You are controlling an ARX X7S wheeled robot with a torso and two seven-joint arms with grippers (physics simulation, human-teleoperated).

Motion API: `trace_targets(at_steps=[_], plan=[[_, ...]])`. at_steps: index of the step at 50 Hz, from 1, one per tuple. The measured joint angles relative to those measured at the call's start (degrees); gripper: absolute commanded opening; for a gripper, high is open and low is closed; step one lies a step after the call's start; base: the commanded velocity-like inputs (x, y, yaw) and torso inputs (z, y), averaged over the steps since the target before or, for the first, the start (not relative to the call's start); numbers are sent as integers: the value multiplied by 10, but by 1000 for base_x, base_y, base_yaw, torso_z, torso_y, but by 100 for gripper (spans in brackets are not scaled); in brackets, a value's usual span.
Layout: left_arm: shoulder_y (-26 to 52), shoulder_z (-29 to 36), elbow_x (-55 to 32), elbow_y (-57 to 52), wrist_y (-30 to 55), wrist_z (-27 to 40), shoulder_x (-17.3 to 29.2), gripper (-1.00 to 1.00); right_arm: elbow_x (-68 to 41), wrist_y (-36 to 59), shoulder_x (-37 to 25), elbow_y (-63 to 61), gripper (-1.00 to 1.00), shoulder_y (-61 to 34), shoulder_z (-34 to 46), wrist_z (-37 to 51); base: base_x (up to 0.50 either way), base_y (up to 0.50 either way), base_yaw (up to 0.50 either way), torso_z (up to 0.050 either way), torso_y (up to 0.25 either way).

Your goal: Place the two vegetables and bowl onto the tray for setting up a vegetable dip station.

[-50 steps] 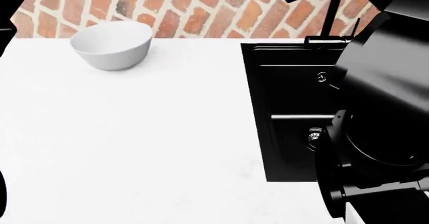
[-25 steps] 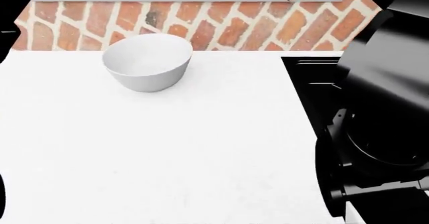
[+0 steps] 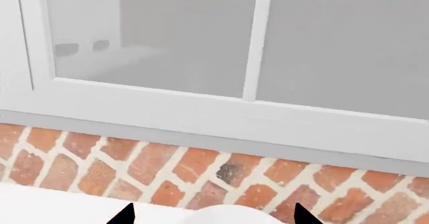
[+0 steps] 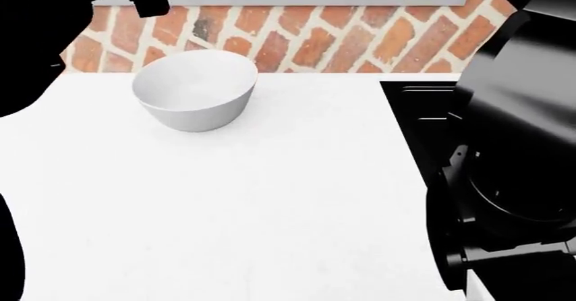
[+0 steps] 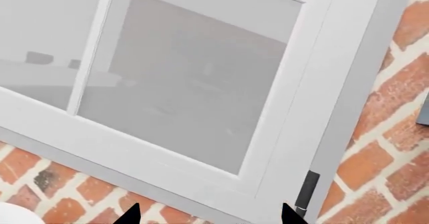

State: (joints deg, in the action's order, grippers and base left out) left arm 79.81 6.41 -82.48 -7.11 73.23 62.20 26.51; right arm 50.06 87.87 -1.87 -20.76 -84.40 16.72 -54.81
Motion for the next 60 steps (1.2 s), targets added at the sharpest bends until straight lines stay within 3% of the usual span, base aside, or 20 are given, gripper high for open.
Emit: trace_targets(at_steps=[19,31,47,60], plan=[[37,35,4,199,37,-5,1,100,11,0,-6,4,100,-4,0,-4,0,0,0,0,0],[98,92,63,356,13,-92,-19,100,15,-3,-6,8,100,-4,-3,-5,0,0,0,0,0],[184,171,161,585,-64,-223,-81,100,19,-4,-6,8,100,-2,-3,-8,0,0,0,0,0],[209,208,210,710,-112,-284,-111,100,22,-6,-6,9,100,0,-4,-9,0,0,0,0,0]])
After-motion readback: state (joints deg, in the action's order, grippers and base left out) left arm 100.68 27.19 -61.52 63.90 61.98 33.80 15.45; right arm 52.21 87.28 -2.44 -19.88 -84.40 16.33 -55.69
